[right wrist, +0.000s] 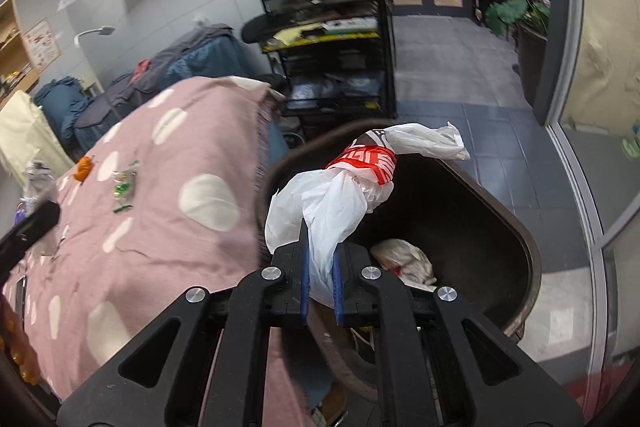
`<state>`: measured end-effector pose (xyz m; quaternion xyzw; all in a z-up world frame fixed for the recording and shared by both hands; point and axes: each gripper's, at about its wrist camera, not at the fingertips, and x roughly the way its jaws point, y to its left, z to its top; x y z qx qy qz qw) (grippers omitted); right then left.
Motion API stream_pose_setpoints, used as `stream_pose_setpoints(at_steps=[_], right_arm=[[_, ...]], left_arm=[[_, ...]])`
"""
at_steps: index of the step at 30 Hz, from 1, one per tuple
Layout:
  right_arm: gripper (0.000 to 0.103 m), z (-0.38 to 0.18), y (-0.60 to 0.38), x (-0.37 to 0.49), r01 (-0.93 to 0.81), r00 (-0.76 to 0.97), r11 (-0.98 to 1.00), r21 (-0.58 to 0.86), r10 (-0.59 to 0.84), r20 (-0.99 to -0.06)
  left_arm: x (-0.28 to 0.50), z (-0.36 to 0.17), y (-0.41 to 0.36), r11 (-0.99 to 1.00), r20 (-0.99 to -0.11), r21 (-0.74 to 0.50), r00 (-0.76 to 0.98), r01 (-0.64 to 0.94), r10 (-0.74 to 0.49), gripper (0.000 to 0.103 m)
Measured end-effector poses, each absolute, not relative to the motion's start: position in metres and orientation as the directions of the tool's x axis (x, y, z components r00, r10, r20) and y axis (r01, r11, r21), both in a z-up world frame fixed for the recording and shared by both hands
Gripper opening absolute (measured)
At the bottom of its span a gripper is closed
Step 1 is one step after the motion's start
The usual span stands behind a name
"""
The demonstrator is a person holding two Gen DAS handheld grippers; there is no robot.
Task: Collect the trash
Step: 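Open the right tool to drop the bag into the bin while the left tool carries the wrapper over, then lower the white wrapper into the bin and open the left tool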
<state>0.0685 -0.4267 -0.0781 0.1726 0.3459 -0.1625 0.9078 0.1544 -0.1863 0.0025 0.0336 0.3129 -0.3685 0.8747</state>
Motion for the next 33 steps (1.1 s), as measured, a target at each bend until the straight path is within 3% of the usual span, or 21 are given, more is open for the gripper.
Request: stream_pose_setpoints(at_steps=[11, 12, 13, 15, 16, 33], right_arm=[[0.01, -0.133, -0.469, 0.073, 0.529, 0.608, 0.823, 0.208, -0.196, -0.769], [0.013, -0.137, -0.47, 0.074, 0.538, 0.6, 0.818, 0.202, -0.204, -0.773], [0.019, -0.141, -0.471, 0.076, 0.549, 0.584, 0.815, 0.186, -0.216, -0.782], [0.062, -0.147, -0.473, 0.078, 0.567, 0.578, 0.801, 0.192, -0.222, -0.785], [0.068, -0.149, -0.477, 0.074, 0.577, 0.593, 0.787, 0.219, -0.219, -0.775], [0.074, -0.144, -0.482, 0.042, 0.61, 0.6, 0.759, 0.229, -0.253, -0.759]], left_arm=[[0.144, -0.001, -0.219, 0.683, -0.583, -0.201, 0.475, 0.702, -0.66, 0.022], [0.143, -0.001, -0.222, 0.679, -0.584, -0.204, 0.469, 0.705, -0.663, 0.022], [0.142, -0.001, -0.224, 0.676, -0.584, -0.207, 0.465, 0.707, -0.665, 0.022], [0.141, -0.001, -0.229, 0.668, -0.588, -0.213, 0.453, 0.713, -0.67, 0.022], [0.139, -0.001, -0.232, 0.664, -0.591, -0.212, 0.447, 0.717, -0.671, 0.022], [0.131, -0.004, -0.265, 0.609, -0.613, -0.24, 0.368, 0.756, -0.699, 0.022]])
